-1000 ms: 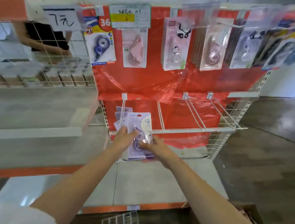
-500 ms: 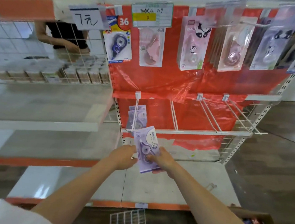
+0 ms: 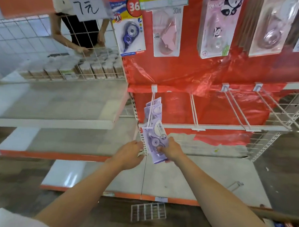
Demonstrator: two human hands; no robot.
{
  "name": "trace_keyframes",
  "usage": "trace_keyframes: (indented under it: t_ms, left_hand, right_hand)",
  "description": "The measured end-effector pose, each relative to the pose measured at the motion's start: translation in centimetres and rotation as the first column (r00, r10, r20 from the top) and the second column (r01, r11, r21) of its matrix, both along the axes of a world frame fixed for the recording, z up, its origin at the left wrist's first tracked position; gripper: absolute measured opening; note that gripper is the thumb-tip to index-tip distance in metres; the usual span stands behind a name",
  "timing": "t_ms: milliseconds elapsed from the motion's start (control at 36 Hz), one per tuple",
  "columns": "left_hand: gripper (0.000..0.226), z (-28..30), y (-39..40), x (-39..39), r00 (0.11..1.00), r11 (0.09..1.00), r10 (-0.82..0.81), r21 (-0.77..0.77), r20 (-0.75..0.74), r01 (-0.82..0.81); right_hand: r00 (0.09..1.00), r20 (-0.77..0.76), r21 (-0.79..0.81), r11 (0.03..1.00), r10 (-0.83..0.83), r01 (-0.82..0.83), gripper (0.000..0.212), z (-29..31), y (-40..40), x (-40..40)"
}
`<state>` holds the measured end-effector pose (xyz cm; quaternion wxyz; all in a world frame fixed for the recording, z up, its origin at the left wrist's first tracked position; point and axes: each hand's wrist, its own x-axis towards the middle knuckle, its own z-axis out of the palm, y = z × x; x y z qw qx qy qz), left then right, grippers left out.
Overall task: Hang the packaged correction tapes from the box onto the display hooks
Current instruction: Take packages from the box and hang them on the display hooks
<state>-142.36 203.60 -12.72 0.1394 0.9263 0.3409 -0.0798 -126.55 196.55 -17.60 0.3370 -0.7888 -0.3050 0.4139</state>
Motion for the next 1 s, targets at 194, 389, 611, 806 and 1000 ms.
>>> trace_keyframes:
  t_ms: [194, 389, 611, 806, 1000]
  left_hand:
    - [0.038, -0.9, 0.4, 0.3, 0.999, 0.999, 0.048, 0.003, -0.022, -0.048]
    - [0.036, -1.4, 0.4, -0.1, 0.996, 0.996, 0.091, 0.007, -0.012, -0.091]
    - [0.035, -0.7, 1.1, 0.2, 0.998, 0.998, 0.064, 0.012, -0.021, -0.064]
    - [0.035, 0.0, 0.3, 3.0, 1.0, 1.0, -0.03, 0.008, 0.004, 0.03]
    - [0.031, 0.7, -3.5, 9.2, 0.968, 0.971, -0.24, 0.028, 0.065, 0.239]
  right_hand:
    - [0.985, 0.175, -0.028, 1.0, 0.014, -0.009, 0.037, -1.3, 4.1, 2.5]
    - [0.955, 0.292, -0.066, 0.995, -0.049, 0.071, 0.035, -0.6, 8.1, 4.0]
    - [0.875, 0.468, -0.15, 0.987, 0.125, -0.061, 0.043, 1.2, 7.2, 4.1]
    - [0.798, 0.546, -0.028, 0.957, 0.255, -0.287, 0.024, 6.3, 3.6, 4.2]
    - [0.785, 0.603, 0.021, 0.98, 0.145, -0.196, 0.034, 10.9, -4.9, 7.1]
